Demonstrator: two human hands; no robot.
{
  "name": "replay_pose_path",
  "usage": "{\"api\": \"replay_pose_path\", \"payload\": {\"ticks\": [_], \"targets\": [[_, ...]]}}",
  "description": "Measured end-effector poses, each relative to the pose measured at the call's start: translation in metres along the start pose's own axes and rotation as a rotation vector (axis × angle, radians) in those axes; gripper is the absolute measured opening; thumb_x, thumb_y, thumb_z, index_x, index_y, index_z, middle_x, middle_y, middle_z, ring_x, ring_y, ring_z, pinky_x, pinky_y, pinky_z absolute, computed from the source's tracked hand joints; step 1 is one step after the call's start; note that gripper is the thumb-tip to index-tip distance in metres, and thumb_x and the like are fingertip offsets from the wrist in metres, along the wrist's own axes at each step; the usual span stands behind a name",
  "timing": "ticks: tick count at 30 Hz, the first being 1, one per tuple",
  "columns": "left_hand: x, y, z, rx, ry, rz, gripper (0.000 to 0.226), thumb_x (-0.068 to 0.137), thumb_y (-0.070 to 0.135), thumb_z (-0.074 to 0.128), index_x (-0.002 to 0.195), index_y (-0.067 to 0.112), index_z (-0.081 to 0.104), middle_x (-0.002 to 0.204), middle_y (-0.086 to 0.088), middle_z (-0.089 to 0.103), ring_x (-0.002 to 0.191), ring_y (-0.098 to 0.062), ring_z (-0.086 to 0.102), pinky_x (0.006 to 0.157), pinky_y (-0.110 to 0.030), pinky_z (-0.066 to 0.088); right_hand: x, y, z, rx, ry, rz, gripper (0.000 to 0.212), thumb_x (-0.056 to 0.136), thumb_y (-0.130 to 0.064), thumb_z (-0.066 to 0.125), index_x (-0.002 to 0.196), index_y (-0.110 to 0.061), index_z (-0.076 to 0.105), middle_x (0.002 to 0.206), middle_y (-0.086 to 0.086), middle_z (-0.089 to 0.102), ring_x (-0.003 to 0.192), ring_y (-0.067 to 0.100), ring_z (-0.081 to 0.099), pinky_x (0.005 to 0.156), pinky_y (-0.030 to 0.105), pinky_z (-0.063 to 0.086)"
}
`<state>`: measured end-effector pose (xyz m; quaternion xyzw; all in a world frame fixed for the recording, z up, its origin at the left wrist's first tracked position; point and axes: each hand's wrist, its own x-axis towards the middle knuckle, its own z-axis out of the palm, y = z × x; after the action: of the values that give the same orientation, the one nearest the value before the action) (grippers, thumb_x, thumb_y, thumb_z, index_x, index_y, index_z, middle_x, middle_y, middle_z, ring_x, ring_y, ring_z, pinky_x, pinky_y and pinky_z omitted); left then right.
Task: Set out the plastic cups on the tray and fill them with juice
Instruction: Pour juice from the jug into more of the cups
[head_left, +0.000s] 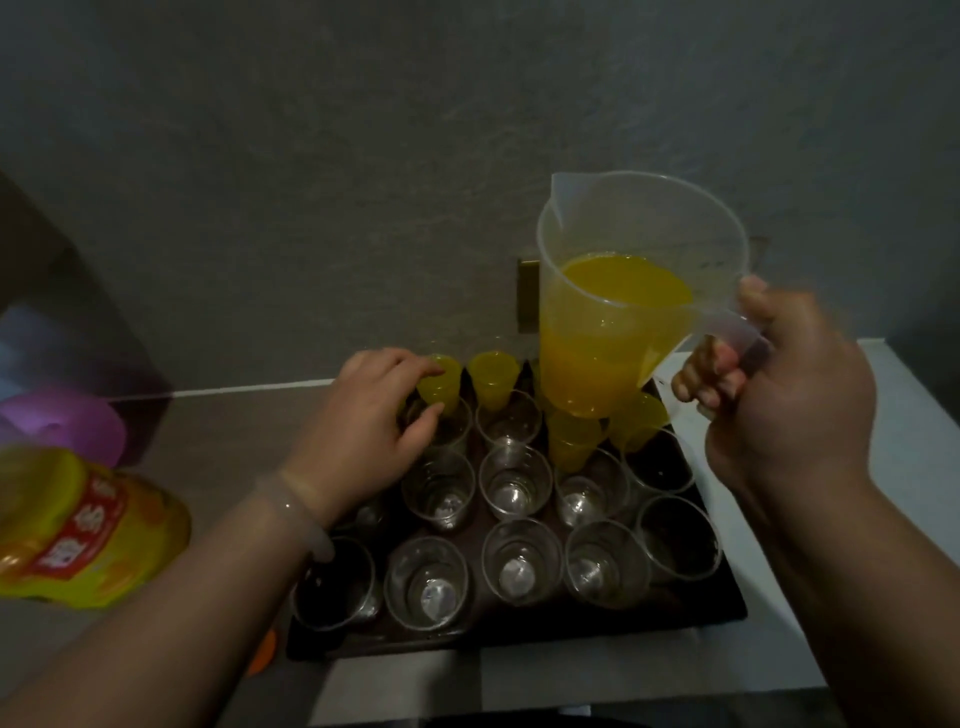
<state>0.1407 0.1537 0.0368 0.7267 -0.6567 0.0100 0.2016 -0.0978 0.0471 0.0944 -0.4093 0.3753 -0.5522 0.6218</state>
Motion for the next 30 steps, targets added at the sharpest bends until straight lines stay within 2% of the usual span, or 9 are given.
{"api": "replay_pose_path", "payload": {"ticks": [2, 4, 7, 12, 17, 20, 22, 25, 30], "targets": [[0.009, -0.001, 0.005, -0.008, -0.111, 0.011, 0.049, 0.083, 0.047, 0.046, 0.117, 0.015, 0.062, 0.109, -0.005, 0.062, 0.1, -0.026, 0.056, 0.088, -0.033, 0.044, 0.002, 0.002, 0.002, -0.027, 0.027, 0.003, 0.054, 0.092, -0.022, 0.048, 0.038, -0.017, 0.05, 0.038, -0.003, 0.036, 0.038, 0.015, 0.034, 0.05, 0.034, 0.031], [0.018, -0.002, 0.011, -0.001, -0.193, 0.063, 0.044, 0.084, 0.043, 0.056, 0.119, 0.017, 0.061, 0.112, -0.004, 0.062, 0.101, -0.026, 0.056, 0.088, -0.038, 0.049, 0.003, 0.005, 0.004, -0.04, 0.06, 0.013, 0.057, 0.092, -0.022, 0.048, 0.036, -0.018, 0.049, 0.038, -0.004, 0.037, 0.038, 0.015, 0.035, 0.051, 0.034, 0.032], [0.033, -0.004, 0.02, 0.053, -0.296, 0.154, 0.041, 0.083, 0.027, 0.069, 0.122, 0.018, 0.06, 0.119, -0.005, 0.059, 0.107, -0.027, 0.052, 0.09, -0.042, 0.047, 0.004, 0.008, 0.007, -0.051, 0.093, 0.01, 0.057, 0.092, -0.024, 0.049, 0.036, -0.018, 0.047, 0.037, -0.003, 0.037, 0.038, 0.015, 0.036, 0.051, 0.033, 0.033], [0.051, -0.005, 0.025, 0.046, -0.382, 0.236, 0.047, 0.086, 0.023, 0.065, 0.131, 0.019, 0.054, 0.13, -0.003, 0.054, 0.117, -0.026, 0.046, 0.096, -0.047, 0.043, 0.007, 0.014, 0.012, -0.043, 0.132, -0.001, 0.059, 0.094, -0.02, 0.048, 0.035, -0.018, 0.047, 0.037, -0.002, 0.038, 0.037, 0.016, 0.036, 0.046, 0.03, 0.032], [0.064, -0.003, 0.027, 0.072, -0.504, 0.255, 0.064, 0.084, 0.018, 0.064, 0.143, 0.028, 0.04, 0.145, 0.004, 0.04, 0.124, -0.023, 0.037, 0.103, -0.043, 0.037, 0.017, 0.011, 0.006, -0.076, 0.092, -0.02, 0.05, 0.085, -0.03, 0.053, 0.036, -0.017, 0.051, 0.039, -0.005, 0.041, 0.04, 0.014, 0.039, 0.055, 0.037, 0.035], [0.071, 0.003, 0.026, 0.089, -0.592, 0.246, 0.073, 0.083, 0.016, 0.063, 0.147, 0.031, 0.031, 0.15, 0.008, 0.033, 0.126, -0.022, 0.033, 0.105, -0.036, 0.034, 0.023, 0.007, 0.002, -0.085, 0.063, -0.017, 0.045, 0.08, -0.033, 0.053, 0.038, -0.018, 0.051, 0.038, -0.004, 0.04, 0.04, 0.015, 0.038, 0.056, 0.038, 0.035], [0.074, 0.008, 0.026, 0.115, -0.644, 0.247, 0.076, 0.084, 0.018, 0.063, 0.148, 0.034, 0.026, 0.151, 0.011, 0.029, 0.129, -0.02, 0.03, 0.107, -0.034, 0.032, 0.025, 0.006, 0.0, -0.088, 0.027, -0.014, 0.048, 0.084, -0.031, 0.051, 0.038, -0.019, 0.051, 0.038, -0.004, 0.039, 0.04, 0.014, 0.038, 0.055, 0.037, 0.035], [0.078, 0.013, 0.029, 0.152, -0.684, 0.253, 0.079, 0.084, 0.024, 0.066, 0.149, 0.037, 0.022, 0.152, 0.013, 0.027, 0.132, -0.019, 0.027, 0.109, -0.038, 0.032, 0.027, 0.005, -0.002, -0.07, 0.027, 0.011, 0.057, 0.093, -0.023, 0.048, 0.036, -0.019, 0.049, 0.037, -0.004, 0.038, 0.036, 0.013, 0.036, 0.051, 0.034, 0.033], [0.079, 0.018, 0.031, 0.212, -0.709, 0.25, 0.079, 0.085, 0.028, 0.065, 0.149, 0.038, 0.02, 0.153, 0.015, 0.025, 0.135, -0.021, 0.023, 0.109, -0.04, 0.032, 0.028, 0.005, -0.003, -0.058, 0.007, 0.033, 0.056, 0.095, -0.021, 0.047, 0.039, -0.019, 0.047, 0.038, -0.003, 0.038, 0.037, 0.013, 0.036, 0.049, 0.031, 0.033]]}}
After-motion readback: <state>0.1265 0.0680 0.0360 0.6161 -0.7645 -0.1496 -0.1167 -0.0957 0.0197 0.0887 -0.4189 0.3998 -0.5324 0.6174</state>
